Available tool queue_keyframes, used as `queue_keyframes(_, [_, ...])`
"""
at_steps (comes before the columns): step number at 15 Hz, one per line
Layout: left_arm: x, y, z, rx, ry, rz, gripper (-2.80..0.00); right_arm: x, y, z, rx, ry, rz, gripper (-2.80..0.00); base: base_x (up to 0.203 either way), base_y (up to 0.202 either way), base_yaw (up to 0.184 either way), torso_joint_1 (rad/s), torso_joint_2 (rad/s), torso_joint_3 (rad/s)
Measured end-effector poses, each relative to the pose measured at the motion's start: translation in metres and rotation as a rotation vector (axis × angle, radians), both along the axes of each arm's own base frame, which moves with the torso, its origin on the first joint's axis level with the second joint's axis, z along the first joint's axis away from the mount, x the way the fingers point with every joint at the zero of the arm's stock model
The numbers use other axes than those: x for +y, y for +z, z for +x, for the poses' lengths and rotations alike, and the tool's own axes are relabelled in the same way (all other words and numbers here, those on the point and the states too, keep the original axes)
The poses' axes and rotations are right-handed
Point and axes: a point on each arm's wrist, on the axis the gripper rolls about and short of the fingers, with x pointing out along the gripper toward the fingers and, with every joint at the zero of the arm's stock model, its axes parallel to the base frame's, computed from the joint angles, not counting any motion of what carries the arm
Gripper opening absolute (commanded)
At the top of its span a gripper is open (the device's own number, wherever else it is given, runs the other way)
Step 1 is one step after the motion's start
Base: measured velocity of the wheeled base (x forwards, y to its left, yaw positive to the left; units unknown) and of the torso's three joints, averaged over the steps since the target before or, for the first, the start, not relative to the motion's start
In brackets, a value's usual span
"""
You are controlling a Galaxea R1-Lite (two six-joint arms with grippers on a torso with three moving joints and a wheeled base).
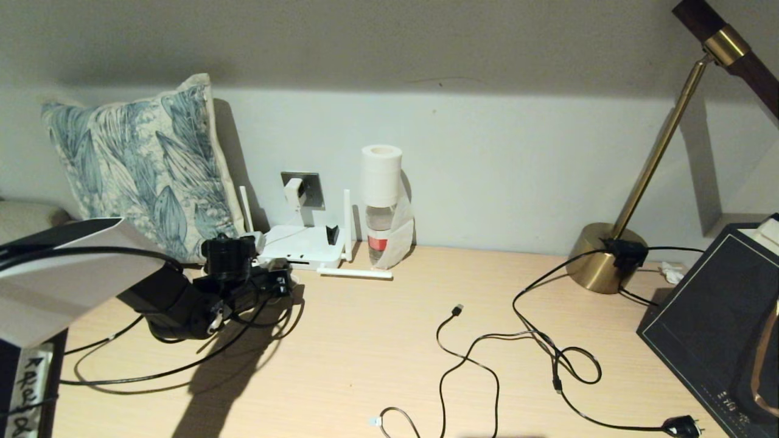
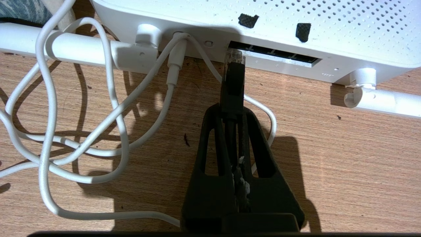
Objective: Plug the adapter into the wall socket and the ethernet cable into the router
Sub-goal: Plug cable into router interface
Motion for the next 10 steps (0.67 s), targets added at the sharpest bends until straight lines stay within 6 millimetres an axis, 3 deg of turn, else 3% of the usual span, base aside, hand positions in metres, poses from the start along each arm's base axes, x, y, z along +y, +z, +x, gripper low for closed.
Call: queue_keyframes(10, [-0.0023, -0.0026, 0.0023, 0.001, -0.004, 0.001, -2.8, 0.0, 0.0, 0.0, 0.0, 0.0, 0.0, -2.8, 0.0, 0.0, 0.0, 0.0, 0.0, 0.0])
